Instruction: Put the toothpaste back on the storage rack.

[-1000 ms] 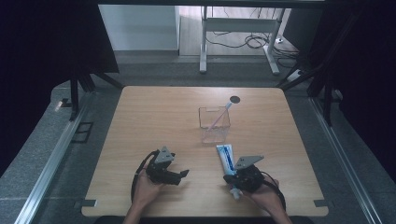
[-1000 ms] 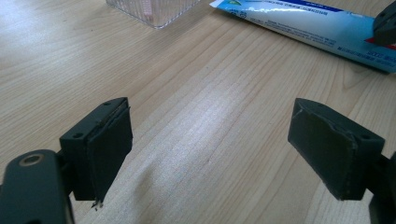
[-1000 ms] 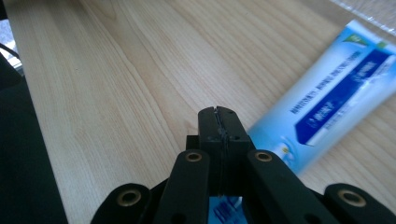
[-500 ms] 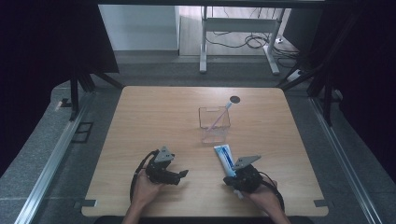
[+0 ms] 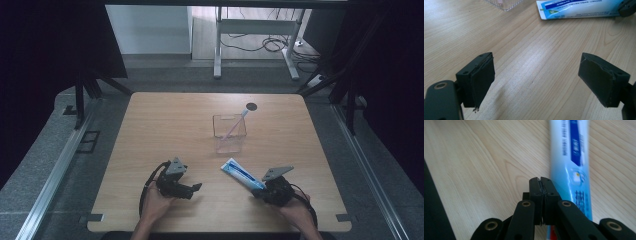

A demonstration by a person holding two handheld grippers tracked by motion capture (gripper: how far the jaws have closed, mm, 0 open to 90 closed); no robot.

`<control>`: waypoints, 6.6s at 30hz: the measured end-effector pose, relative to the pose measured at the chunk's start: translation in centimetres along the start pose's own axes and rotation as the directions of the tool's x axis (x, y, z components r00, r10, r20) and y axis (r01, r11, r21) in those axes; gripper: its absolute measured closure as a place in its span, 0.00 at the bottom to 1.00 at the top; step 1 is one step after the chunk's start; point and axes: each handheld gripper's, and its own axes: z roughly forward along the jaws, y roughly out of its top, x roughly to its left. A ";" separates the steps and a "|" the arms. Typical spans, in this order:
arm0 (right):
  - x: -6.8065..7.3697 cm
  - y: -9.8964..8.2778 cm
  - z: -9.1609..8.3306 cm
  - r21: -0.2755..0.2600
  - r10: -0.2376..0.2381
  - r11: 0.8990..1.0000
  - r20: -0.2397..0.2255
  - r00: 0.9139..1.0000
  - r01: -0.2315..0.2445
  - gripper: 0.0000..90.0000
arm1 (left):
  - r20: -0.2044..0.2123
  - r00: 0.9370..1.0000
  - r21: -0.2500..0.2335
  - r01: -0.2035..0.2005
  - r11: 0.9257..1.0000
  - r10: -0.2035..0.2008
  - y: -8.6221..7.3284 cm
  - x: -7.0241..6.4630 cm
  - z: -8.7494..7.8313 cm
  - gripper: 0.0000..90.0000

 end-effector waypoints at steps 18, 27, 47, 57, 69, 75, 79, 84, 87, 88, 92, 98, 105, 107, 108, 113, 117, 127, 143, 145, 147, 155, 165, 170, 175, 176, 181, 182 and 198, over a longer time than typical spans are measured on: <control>-0.7 2.3 -2.3 0.102 -0.035 0.994 0.066 0.997 0.028 0.73 | -0.001 1.000 0.009 -0.013 1.000 0.013 -0.2 -0.2 -0.1 0.16; -0.9 4.1 -1.0 0.210 -0.082 0.976 0.087 0.993 0.062 0.67 | 0.003 1.000 0.014 -0.019 1.000 0.019 -0.3 -0.2 0.0 0.16; -1.3 7.5 3.0 0.385 -0.151 0.916 0.071 0.986 0.112 0.57 | 0.008 1.000 0.045 -0.026 0.999 0.025 -0.4 -0.2 0.3 0.16; -1.7 8.0 4.1 0.420 -0.117 0.904 0.066 0.991 0.079 0.64 | 0.012 1.000 0.078 -0.019 0.997 0.018 -0.6 0.0 0.6 0.15; -1.5 8.0 3.0 0.405 -0.119 0.910 0.068 0.991 0.082 0.80 | 0.012 1.000 0.086 -0.023 0.996 0.022 -0.7 0.1 0.6 0.15; -1.5 7.9 1.9 0.365 -0.098 0.929 0.067 0.993 0.067 0.81 | 0.030 0.999 0.086 -0.021 0.996 0.018 -0.7 0.1 0.7 0.15; -1.4 8.0 1.0 0.338 -0.088 0.939 0.065 0.994 0.061 0.81 | 0.047 0.999 0.085 -0.014 0.996 0.010 -0.8 0.3 0.7 0.14; -1.2 8.0 0.1 0.306 -0.086 0.950 0.063 0.994 0.063 0.81 | 0.062 0.998 0.087 -0.023 0.996 0.018 -0.9 0.3 0.8 0.14; -1.1 8.0 -0.4 0.287 -0.090 0.956 0.074 0.993 0.065 0.81 | 0.076 0.997 0.077 -0.021 0.997 0.016 -0.9 0.3 0.9 0.14; -1.2 8.0 -0.6 0.279 -0.089 0.958 0.076 0.993 0.065 0.81 | 0.078 0.997 0.076 -0.025 0.997 0.019 -0.9 0.3 0.9 0.14; -1.2 8.1 -1.4 0.247 -0.079 0.967 0.070 0.994 0.059 0.81 | 0.079 0.997 0.067 -0.024 0.997 0.019 -0.9 0.3 0.8 0.14; -1.2 8.5 -2.7 0.202 -0.077 0.977 0.062 0.995 0.063 0.81 | 0.099 0.995 0.059 -0.015 0.998 0.009 -0.9 0.3 0.8 0.14; -1.1 9.2 -3.8 0.141 -0.082 0.987 0.071 0.994 0.072 0.81 | 0.116 0.993 0.053 -0.003 0.999 -0.003 -0.8 0.3 0.8 0.14; -1.1 9.5 -4.1 0.124 -0.082 0.990 0.073 0.994 0.073 0.81 | 0.120 0.993 0.055 -0.002 0.999 -0.005 -0.8 0.2 0.8 0.14; -1.1 9.6 -4.2 0.116 -0.081 0.991 0.076 0.994 0.072 0.81 | 0.122 0.993 0.054 -0.006 0.999 -0.001 -0.8 0.2 0.8 0.14; -1.2 10.4 -4.9 0.084 -0.074 0.994 0.084 0.994 0.067 0.81 | 0.122 0.992 0.068 -0.026 0.997 0.017 -0.7 0.1 0.9 0.14; -1.2 11.0 -5.2 0.054 -0.069 0.996 0.097 0.993 0.064 0.81 | 0.127 0.992 0.084 -0.033 0.996 0.022 -0.7 -0.1 1.1 0.14; -1.8 12.6 -5.3 -0.010 -0.048 0.999 0.106 0.993 0.049 0.81 | 0.129 0.991 0.095 -0.040 0.995 0.028 -0.7 -0.2 1.2 0.14; -2.8 14.7 -4.8 -0.095 -0.030 0.995 0.113 0.993 0.041 0.81 | 0.122 0.991 0.087 -0.063 0.994 0.052 -0.7 -0.3 1.0 0.14; -2.8 14.9 -4.7 -0.099 -0.029 0.994 0.115 0.993 0.041 0.81 | 0.123 0.991 0.091 -0.068 0.994 0.057 -0.7 -0.3 1.1 0.14; -3.0 15.1 -4.6 -0.104 -0.029 0.994 0.113 0.993 0.041 0.81 | 0.122 0.991 0.091 -0.070 0.993 0.059 -0.7 -0.4 1.1 0.14; -3.3 16.2 -4.2 -0.132 -0.025 0.990 0.123 0.992 0.042 0.81 | 0.115 0.991 0.088 -0.073 0.993 0.063 -0.6 -0.4 1.0 0.14; -4.0 17.4 -3.7 -0.183 -0.011 0.983 0.120 0.993 0.033 0.81 | 0.110 0.992 0.086 -0.073 0.994 0.064 -0.6 -0.4 0.9 0.14; -4.3 17.9 -3.3 -0.205 0.003 0.979 0.120 0.993 0.021 0.81 | 0.108 0.992 0.085 -0.074 0.994 0.065 -0.6 -0.4 0.9 0.14; -4.5 18.4 -2.8 -0.227 0.012 0.974 0.117 0.993 0.015 0.81 | 0.103 0.992 0.087 -0.081 0.993 0.072 -0.6 -0.3 0.9 0.14; -4.5 18.5 -2.7 -0.229 0.011 0.973 0.118 0.993 0.017 0.81 | 0.102 0.992 0.087 -0.082 0.993 0.073 -0.6 -0.3 0.9 0.14; -4.6 19.2 -2.2 -0.246 0.019 0.969 0.123 0.992 0.012 0.81 | 0.103 0.992 0.086 -0.083 0.993 0.074 -0.6 -0.3 0.9 0.14; -4.6 19.3 -2.2 -0.250 0.020 0.968 0.122 0.992 0.011 0.81 | 0.103 0.992 0.087 -0.083 0.993 0.074 -0.6 -0.3 0.9 0.14; -5.2 20.8 -1.0 -0.299 0.035 0.954 0.129 0.991 0.005 0.81 | 0.107 0.991 0.091 -0.087 0.992 0.077 -0.6 -0.4 0.9 0.14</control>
